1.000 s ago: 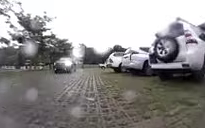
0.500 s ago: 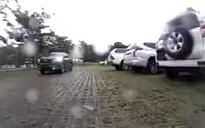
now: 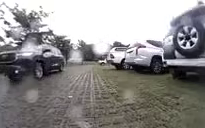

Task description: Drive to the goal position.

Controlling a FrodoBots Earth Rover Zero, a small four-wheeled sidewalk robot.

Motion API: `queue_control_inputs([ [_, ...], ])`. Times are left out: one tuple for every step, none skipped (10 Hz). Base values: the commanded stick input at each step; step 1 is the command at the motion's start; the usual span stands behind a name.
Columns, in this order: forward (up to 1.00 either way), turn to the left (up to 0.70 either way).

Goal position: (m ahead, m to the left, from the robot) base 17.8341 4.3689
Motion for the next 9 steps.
queue_control_inputs([
  [0.85,0.00],
  [0.85,0.00],
  [0.85,0.00],
  [0.85,0.00],
  [0.85,0.00],
  [0.85,0.00],
  [0.85,0.00],
  [0.85,0.00],
  [0.85,0.00],
])
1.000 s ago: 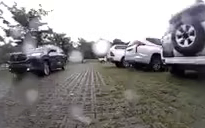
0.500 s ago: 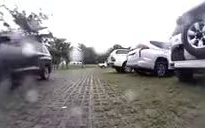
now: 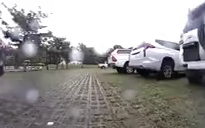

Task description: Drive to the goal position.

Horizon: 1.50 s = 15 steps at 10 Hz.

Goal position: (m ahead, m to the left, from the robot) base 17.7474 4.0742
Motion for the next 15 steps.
queue_control_inputs([
  [0.85,0.00],
  [0.85,0.00],
  [0.85,0.00],
  [0.85,0.00],
  [0.85,0.00],
  [0.85,0.19],
  [0.85,0.32],
  [0.85,0.34],
  [0.85,0.08],
  [0.85,0.01],
  [0.85,0.00],
  [0.85,0.00],
  [0.85,0.00],
  [0.85,0.00],
  [0.85,0.00],
])
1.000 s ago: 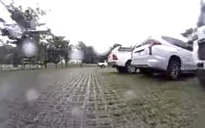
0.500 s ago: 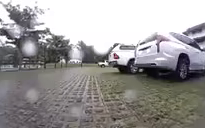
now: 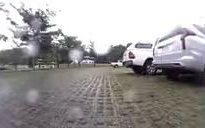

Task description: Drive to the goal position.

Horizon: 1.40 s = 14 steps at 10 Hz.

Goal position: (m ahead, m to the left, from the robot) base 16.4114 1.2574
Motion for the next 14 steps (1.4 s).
queue_control_inputs([
  [0.85,0.00],
  [0.85,0.00],
  [0.85,0.00],
  [0.85,0.00],
  [0.85,0.00],
  [0.85,0.00],
  [0.85,0.00],
  [0.85,0.00],
  [0.85,0.00],
  [0.85,0.00],
  [0.85,0.00],
  [0.85,0.00],
  [0.85,0.00],
  [0.85,0.00],
])
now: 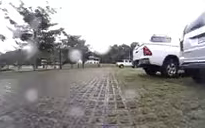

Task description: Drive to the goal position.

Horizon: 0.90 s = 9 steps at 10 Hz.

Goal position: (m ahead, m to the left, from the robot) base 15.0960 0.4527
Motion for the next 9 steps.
queue_control_inputs([
  [0.85,0.00],
  [0.85,0.00],
  [0.85,0.00],
  [0.85,0.00],
  [0.85,0.00],
  [0.85,0.00],
  [0.85,0.00],
  [0.85,0.00],
  [0.85,0.00],
])
